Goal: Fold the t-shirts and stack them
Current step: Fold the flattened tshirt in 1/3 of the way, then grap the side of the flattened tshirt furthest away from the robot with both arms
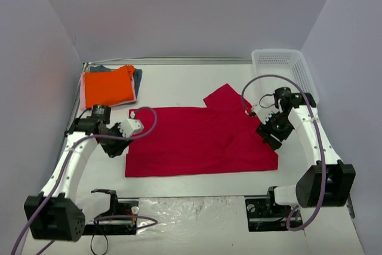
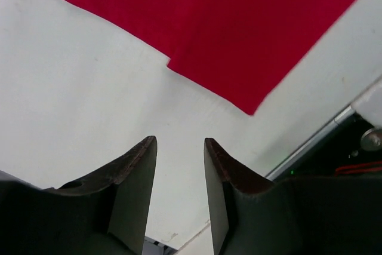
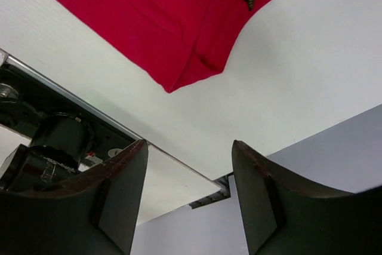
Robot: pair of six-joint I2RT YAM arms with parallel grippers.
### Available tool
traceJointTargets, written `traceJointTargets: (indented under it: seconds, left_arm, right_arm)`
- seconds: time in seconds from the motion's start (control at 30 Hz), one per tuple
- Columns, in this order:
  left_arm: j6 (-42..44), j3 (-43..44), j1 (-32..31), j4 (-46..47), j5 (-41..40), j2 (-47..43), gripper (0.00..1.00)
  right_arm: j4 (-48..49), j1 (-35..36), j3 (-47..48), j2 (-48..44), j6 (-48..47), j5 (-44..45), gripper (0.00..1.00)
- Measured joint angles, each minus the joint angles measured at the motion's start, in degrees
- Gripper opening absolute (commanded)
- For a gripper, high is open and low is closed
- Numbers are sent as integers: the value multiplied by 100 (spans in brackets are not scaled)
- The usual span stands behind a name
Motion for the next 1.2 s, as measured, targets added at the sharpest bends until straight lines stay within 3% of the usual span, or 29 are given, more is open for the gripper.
traceJointTargets:
  seconds: [0.17,0.57,0.87,1.2]
  left_arm:
    - [-846,352,229,866,289,957,40]
    - [-3003,1600,1746,2396,1622,3281,40]
    - [-3840,2306,1781,2682,2035,4570,40]
    - [-4433,2743,1720,2944,2190,5158,40]
  right_arm:
    - [48,0,1021,621,92,-369,50]
    - [457,219,3228,2994,643,-1198,50]
    - [509,761,4627,4144,970,-1211,50]
    - [555,876,5047,4837,1123,-1213,48]
